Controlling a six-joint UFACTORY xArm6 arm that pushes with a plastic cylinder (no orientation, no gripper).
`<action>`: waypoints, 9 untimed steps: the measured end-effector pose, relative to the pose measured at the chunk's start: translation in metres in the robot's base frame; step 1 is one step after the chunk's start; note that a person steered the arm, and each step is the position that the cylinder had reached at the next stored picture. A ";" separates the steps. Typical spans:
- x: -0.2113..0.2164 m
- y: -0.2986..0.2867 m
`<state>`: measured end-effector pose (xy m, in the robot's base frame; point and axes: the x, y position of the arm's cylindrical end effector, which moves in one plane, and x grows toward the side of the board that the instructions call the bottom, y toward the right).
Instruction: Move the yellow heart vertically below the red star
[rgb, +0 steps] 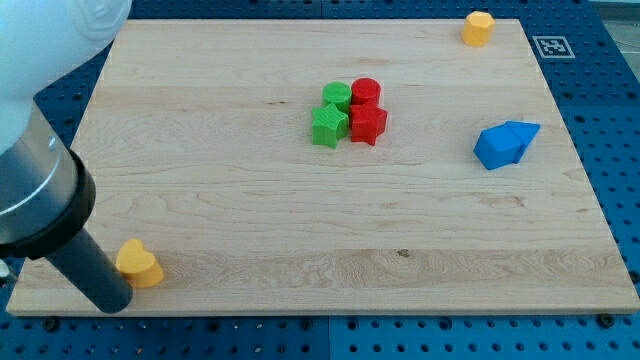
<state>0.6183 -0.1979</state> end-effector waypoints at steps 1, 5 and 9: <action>-0.002 -0.012; -0.038 0.005; -0.018 0.048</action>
<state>0.6005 -0.1498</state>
